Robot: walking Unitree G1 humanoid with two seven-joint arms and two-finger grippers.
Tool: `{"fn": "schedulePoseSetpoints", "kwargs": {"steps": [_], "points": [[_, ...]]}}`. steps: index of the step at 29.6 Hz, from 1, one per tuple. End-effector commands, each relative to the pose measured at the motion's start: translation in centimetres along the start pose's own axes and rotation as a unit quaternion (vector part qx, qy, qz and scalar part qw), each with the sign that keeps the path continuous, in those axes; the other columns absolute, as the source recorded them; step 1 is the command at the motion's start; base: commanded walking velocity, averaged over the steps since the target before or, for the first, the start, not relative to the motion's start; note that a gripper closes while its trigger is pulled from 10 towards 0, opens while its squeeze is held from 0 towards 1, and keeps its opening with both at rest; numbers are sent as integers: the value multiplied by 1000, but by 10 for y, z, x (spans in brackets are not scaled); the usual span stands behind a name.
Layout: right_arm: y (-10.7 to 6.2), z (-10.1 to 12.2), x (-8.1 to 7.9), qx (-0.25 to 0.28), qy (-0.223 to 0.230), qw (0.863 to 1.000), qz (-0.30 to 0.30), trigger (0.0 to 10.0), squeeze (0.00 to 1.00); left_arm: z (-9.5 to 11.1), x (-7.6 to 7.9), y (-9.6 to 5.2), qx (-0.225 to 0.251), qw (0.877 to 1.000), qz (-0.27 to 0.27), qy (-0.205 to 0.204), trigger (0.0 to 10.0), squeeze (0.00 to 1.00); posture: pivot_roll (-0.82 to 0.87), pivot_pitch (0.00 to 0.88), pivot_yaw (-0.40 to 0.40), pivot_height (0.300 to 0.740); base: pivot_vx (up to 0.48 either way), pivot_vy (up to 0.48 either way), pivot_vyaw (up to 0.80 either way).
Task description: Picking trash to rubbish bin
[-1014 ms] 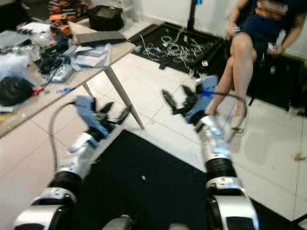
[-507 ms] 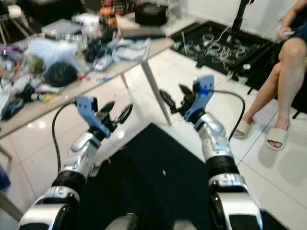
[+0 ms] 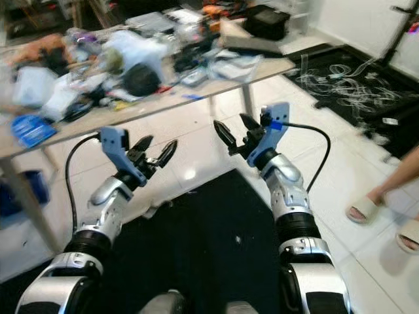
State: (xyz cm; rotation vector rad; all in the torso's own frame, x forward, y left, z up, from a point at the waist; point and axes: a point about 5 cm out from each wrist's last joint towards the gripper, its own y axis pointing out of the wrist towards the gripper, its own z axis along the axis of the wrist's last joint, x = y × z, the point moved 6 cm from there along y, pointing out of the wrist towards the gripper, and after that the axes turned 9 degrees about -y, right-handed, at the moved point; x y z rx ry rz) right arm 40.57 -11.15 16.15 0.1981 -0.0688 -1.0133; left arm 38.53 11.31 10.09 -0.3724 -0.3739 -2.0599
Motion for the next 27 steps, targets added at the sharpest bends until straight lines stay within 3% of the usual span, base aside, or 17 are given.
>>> {"fn": "schedulePoseSetpoints", "kwargs": {"steps": [1, 27], "points": [[-3, -3, 3, -6, 2, 1000, -5, 10000, 0, -4, 1, 0, -9, 1000, -1, 0, 10000, 0, -17, 27, 9, 740, 0, 0, 769], [-4, -4, 3, -6, 4, 1000, -6, 10000, 0, -4, 1, 0, -6, 1000, 0, 13, 10000, 0, -14, 16, 4, 740, 0, 0, 766]]}}
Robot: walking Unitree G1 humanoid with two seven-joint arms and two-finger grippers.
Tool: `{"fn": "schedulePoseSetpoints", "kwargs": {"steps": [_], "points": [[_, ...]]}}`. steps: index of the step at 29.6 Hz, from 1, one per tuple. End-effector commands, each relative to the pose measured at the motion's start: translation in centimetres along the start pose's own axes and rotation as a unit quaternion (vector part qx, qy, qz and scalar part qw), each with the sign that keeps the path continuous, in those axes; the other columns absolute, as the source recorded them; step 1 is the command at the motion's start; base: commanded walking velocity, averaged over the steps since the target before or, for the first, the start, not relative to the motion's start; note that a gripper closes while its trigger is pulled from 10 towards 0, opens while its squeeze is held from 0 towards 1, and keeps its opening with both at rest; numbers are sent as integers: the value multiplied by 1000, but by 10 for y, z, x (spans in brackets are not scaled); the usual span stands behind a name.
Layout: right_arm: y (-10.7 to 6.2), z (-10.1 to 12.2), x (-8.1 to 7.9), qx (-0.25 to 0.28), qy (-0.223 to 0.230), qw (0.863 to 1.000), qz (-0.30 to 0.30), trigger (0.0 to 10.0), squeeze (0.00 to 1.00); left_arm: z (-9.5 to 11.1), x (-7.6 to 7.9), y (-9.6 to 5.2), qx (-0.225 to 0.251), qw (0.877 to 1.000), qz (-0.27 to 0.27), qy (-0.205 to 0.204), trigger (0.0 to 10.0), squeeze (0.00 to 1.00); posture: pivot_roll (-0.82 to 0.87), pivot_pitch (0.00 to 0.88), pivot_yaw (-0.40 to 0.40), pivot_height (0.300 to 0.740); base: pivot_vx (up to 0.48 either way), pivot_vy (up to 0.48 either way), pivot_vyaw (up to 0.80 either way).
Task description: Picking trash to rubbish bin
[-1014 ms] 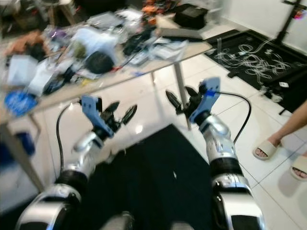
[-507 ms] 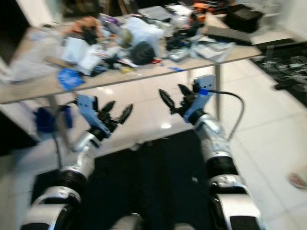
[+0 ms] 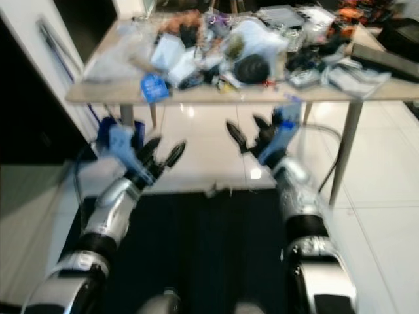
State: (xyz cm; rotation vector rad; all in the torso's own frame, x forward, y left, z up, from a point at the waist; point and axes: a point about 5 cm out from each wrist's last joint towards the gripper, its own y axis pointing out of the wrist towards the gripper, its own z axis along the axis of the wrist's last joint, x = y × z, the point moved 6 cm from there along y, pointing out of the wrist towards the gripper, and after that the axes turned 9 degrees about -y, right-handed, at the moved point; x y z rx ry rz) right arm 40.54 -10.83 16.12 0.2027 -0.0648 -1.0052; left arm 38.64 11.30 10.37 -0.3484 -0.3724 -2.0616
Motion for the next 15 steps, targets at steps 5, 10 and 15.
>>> {"fn": "schedulePoseSetpoints", "kwargs": {"steps": [5, 10, 15], "points": [[-6, -5, 7, -10, -2, 1000, -14, 10000, 0, -5, 1, -1, -7, 1000, 1, 12, 10000, 0, -14, 12, 2, 740, 0, 0, 380], [-6, -5, 10, -10, 3, 1000, -21, 10000, 0, -4, 3, -1, -5, 1000, -6, 17, 10000, 0, -14, 12, 2, 740, 0, 0, 0], [-6, -5, 10, -11, 4, 1000, -23, 10000, 0, -4, 4, 0, -7, 1000, -8, 13, 10000, 0, -17, 18, 2, 740, 0, -268, 0]]}}
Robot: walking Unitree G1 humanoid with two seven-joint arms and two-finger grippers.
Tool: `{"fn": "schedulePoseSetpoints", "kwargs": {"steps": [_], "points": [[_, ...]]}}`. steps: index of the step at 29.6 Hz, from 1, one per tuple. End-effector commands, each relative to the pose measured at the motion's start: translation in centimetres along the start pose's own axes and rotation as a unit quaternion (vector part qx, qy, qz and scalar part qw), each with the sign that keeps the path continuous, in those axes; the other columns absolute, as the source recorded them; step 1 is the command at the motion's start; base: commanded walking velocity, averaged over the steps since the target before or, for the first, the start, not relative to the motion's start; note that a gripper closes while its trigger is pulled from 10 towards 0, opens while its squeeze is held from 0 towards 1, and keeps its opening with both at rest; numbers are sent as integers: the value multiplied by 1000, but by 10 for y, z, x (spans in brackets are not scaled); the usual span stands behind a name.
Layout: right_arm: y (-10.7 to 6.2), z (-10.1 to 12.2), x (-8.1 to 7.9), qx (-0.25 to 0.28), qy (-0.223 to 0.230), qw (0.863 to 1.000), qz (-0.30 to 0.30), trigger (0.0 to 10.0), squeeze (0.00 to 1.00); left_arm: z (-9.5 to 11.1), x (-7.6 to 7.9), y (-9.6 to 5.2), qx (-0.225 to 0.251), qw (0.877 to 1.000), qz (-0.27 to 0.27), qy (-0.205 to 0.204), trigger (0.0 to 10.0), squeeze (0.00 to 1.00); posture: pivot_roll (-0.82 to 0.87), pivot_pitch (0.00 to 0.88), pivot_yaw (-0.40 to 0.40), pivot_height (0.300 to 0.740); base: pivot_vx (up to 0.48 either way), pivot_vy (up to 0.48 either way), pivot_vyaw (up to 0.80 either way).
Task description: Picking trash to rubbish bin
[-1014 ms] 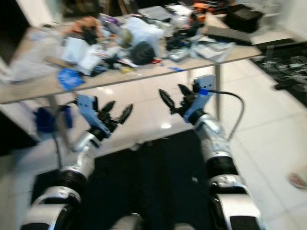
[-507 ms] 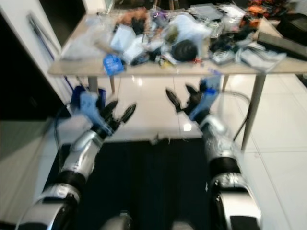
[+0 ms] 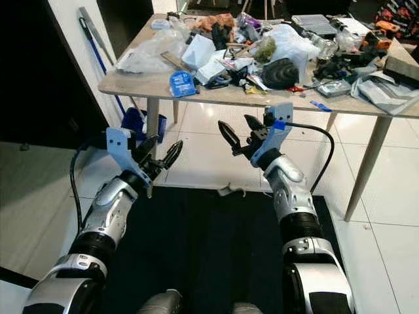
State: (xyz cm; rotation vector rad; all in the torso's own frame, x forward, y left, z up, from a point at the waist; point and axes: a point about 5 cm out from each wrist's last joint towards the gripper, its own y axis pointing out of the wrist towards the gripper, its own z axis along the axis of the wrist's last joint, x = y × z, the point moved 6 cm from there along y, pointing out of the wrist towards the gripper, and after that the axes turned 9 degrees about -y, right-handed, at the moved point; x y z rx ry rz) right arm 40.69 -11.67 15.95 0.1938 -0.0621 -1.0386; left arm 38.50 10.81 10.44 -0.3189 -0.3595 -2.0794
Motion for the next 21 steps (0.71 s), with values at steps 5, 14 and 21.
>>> {"fn": "schedulePoseSetpoints", "kwargs": {"steps": [5, 14, 21], "points": [[-2, -4, 3, -8, 7, 1000, -7, 10000, 0, -3, -1, -1, -7, 1000, 1, -1, 10000, 0, -16, 21, 1, 740, 0, -387, 0], [-2, -4, 3, -8, 9, 1000, -7, 10000, 0, -2, -3, -1, -3, 1000, 8, -11, 10000, 0, -16, 21, 1, 740, 0, 0, 0], [-2, -4, 3, -9, 11, 1000, -8, 10000, 0, -3, -3, -1, -5, 1000, 8, -11, 10000, 0, -16, 21, 1, 740, 0, 0, 0]]}}
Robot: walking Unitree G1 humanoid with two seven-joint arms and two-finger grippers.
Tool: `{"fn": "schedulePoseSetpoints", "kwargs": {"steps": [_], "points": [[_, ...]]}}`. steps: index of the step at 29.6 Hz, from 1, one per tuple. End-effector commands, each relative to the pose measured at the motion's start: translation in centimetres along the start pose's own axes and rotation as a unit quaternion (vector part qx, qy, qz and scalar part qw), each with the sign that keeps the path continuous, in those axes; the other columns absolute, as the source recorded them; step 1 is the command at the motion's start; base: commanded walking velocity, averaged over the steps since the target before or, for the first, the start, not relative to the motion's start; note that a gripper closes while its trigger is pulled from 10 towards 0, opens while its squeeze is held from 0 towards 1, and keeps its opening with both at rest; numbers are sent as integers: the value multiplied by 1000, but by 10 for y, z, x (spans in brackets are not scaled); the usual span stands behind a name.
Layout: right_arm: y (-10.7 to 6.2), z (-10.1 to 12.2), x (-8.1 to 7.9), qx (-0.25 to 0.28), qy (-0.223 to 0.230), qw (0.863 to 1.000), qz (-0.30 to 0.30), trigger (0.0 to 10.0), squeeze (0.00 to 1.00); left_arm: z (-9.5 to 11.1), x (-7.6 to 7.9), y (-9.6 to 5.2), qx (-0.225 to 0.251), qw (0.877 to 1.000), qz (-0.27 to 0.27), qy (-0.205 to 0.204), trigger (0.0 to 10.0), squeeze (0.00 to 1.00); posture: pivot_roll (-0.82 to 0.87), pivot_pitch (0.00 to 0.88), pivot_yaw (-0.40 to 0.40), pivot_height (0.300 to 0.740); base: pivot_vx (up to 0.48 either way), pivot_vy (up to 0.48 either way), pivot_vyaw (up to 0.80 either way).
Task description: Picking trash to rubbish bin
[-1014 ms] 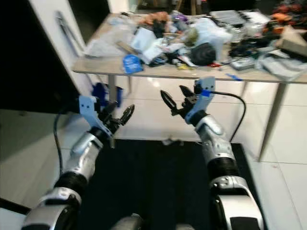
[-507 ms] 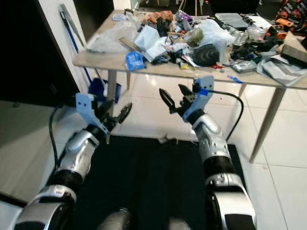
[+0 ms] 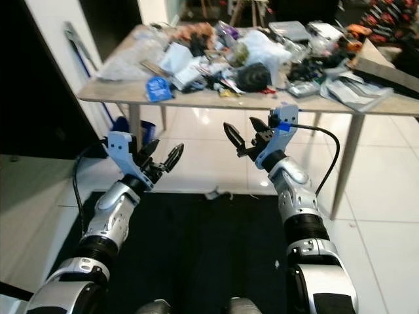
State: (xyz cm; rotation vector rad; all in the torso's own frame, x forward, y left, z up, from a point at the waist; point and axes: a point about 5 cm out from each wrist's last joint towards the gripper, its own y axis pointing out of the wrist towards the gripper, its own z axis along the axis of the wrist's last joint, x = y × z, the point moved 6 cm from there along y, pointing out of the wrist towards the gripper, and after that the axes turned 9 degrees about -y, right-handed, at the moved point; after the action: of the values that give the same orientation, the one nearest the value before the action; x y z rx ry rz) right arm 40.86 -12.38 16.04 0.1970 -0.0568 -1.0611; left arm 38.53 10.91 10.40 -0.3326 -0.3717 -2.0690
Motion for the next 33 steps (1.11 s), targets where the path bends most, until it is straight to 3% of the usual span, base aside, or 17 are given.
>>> {"fn": "schedulePoseSetpoints", "kwargs": {"steps": [1, 22, 33], "points": [[0, -6, -4, -9, 9, 1000, 3, 10000, 0, -3, -2, -1, -9, 1000, 3, -3, 10000, 0, -16, 21, 1, 740, 0, 0, 0], [1, -7, -1, -16, 11, 1000, -5, 10000, 0, -4, -1, -1, -9, 1000, -2, -11, 10000, 0, -18, 24, 0, 740, 0, 0, 0], [1, -7, -2, -16, 10, 1000, -4, 10000, 0, -3, 0, -1, -9, 1000, -5, -10, 10000, 0, -19, 24, 0, 740, 259, 0, 0]]}}
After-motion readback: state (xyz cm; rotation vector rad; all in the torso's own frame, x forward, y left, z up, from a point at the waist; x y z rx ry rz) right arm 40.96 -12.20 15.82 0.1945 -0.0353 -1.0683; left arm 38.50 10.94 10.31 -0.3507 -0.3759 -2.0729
